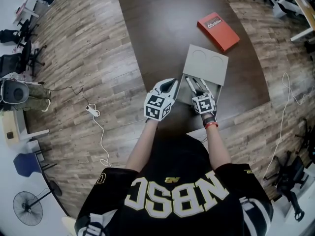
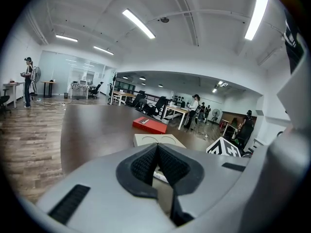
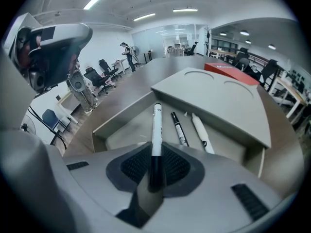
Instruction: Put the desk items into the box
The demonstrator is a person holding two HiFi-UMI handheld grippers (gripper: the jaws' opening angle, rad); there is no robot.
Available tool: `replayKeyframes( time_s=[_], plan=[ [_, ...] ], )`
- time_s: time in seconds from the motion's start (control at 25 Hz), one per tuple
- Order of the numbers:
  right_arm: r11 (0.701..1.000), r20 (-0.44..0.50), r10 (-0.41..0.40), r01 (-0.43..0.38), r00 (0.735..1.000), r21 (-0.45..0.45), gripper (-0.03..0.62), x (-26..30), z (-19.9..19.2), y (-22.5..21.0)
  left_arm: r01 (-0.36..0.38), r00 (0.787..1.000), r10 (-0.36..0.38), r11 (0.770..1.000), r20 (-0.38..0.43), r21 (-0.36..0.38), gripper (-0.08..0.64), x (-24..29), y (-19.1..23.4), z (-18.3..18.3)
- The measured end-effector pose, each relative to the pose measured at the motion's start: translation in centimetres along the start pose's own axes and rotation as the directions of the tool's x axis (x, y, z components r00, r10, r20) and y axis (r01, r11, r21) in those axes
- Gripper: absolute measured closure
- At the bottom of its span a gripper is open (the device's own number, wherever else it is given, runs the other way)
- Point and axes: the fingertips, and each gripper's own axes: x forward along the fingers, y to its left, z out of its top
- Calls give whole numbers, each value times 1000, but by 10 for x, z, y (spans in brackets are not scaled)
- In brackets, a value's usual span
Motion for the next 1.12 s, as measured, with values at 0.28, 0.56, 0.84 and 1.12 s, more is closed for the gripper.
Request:
replayKeyframes(
  time_s=[0.28,0.56,0.84,1.12],
  plan=[
    [998,25,7,-9,1000,64,469,1,0,-1,22,1000,-22,1000,-2,11,545,1,-1,4],
    [994,65,-32,25,997,106,456,-15,5,-3,48,999,-49,999,4,22,545,1,0,8],
    [981,192,-102,66,976,183,471,-53,28,-16,65,998,-65,998,22,25,545,1,4,20],
    [954,346,-229,140,910,264,489,-126,67,-46,89,994,-94,993,63,72,545,11,0,52]
  ],
)
